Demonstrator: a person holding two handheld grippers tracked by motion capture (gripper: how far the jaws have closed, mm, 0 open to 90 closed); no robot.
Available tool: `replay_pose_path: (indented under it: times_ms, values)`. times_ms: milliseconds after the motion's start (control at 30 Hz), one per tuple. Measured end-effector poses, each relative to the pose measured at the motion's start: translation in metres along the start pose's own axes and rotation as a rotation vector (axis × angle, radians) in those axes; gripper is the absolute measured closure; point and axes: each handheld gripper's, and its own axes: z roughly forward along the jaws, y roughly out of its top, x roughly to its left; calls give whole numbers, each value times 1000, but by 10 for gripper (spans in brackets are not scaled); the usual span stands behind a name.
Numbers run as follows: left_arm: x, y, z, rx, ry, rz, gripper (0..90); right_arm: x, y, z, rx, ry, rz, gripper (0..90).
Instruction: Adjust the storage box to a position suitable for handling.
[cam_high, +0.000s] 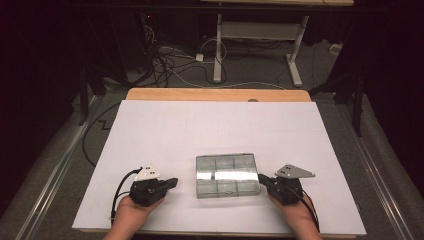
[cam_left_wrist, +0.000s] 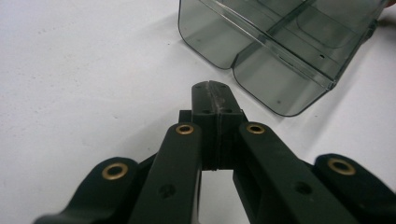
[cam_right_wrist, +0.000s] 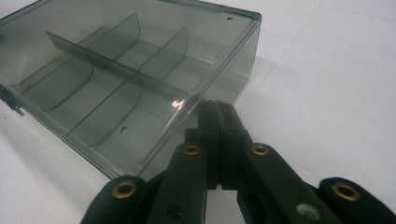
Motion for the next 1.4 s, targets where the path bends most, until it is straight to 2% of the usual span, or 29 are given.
replay_pose_path:
  times_ms: [200,333,400,467,533,600,733,1000,1100,1167,1233,1300,1400]
  values:
    - [0,1,1,-11,35,-1,876,14,4,6,6,41,-33,900]
    - [-1,1,1,-9,39,22,876,15,7,3,-30,52,-36,900]
    - [-2,1,1,-13,35,22,876,17,8,1,-40,50,-51,900]
    - [-4,1,2,-17,40,47,876,19,10,-3,-58,52,-60,900]
    - [-5,1,2,-18,36,44,876,20,14,-7,-91,64,-68,900]
    - [-5,2,2,-28,42,50,876,21,15,-8,-98,70,-62,900]
    - [-2,2,2,-28,11,41,875,25,20,-8,-116,97,-58,900]
    - [0,4,-1,-51,-1,38,876,47,30,2,-118,158,-106,900]
    - [0,4,-1,-57,-6,38,876,56,33,7,-127,170,-109,900]
    - [0,5,-1,-62,5,45,876,62,34,12,-128,181,-111,900]
    - [-1,5,-1,-59,4,51,876,72,36,18,-116,219,-133,900]
    - [-2,5,-1,-52,-5,60,875,75,36,19,-114,228,-141,900]
    - [-2,5,0,-51,-15,64,876,85,38,21,-116,270,-155,900]
